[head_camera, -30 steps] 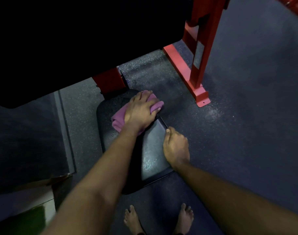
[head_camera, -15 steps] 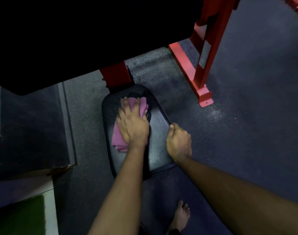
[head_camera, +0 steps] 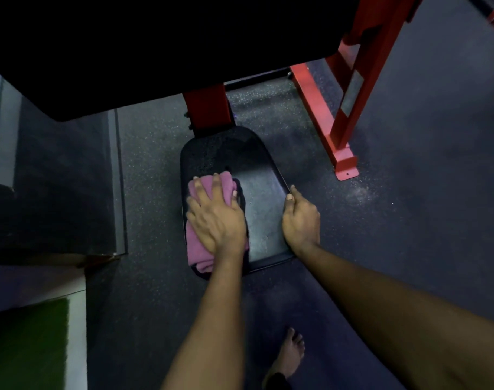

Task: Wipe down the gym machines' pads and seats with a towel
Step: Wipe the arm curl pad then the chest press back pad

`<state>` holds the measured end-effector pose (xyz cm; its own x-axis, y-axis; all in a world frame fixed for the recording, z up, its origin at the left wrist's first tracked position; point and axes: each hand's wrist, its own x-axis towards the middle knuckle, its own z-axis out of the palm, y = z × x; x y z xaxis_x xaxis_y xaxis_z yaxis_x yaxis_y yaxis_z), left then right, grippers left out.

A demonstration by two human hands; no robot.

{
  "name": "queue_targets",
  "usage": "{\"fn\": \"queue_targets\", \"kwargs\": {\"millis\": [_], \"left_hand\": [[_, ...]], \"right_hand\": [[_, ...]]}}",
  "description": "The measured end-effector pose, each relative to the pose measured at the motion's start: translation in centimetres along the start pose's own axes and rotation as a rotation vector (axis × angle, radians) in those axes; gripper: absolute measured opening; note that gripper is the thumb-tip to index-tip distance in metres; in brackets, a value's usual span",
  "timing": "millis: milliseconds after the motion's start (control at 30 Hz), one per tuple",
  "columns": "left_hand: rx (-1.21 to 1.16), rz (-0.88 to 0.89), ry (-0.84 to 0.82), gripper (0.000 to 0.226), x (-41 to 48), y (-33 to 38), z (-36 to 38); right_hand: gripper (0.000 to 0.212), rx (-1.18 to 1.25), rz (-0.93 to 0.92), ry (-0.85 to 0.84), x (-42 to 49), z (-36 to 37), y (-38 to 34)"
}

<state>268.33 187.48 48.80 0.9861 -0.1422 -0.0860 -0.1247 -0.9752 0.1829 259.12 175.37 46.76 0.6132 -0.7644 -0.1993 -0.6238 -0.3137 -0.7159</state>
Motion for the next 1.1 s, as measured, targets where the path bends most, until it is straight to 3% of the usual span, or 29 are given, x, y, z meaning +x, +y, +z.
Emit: {"fn": "queue_targets", "kwargs": {"millis": [100, 200, 267, 367, 533, 733, 900, 1000, 1100], "left_hand": [[-0.032, -0.107, 0.027, 0.066, -3.8, 1.8, 0.0], [-0.016, 0.015, 0.006, 0.067, -7.4, 0.8, -0.1], [-0.015, 0.085, -0.012, 0.067, -7.3, -0.7, -0.4], [-0.011, 0.09, -0.037, 0.066, -3.5, -2.8, -0.9], [-0.126, -0.297, 0.012, 0.065, 1.3, -3.6, -1.1], [-0.043, -0.021, -0.012, 0.071, -9.4, 0.2, -0.2], [0.087, 0.105, -0.071, 0.066, -4.3, -1.4, -0.4], [0.053, 0.039, -0.063, 0.064, 0.6, -2.0, -0.5], [0.024, -0.065, -0.015, 0.066, -0.6, -0.9, -0.5]], "right_hand": [[0.049, -0.014, -0.218, -0.054, -0.4, -0.2, 0.4], [0.052, -0.155, -0.498, -0.16, -0.2, -0.4, 1.7], [0.054, -0.199, -0.578, -0.192, -0.1, -0.5, 2.1], [0.054, -0.202, -0.591, -0.188, -0.3, -0.5, 2.1], [0.05, -0.185, -0.572, -0.159, -0.4, -0.3, 2.3], [0.05, -0.167, -0.57, -0.149, -0.4, -0.2, 2.1], [0.049, -0.158, -0.563, -0.148, -0.4, -0.3, 2.3], [0.05, -0.14, -0.527, -0.141, -0.4, -0.3, 2.2], [0.051, -0.065, -0.438, -0.101, -0.7, -0.2, 2.3]]}}
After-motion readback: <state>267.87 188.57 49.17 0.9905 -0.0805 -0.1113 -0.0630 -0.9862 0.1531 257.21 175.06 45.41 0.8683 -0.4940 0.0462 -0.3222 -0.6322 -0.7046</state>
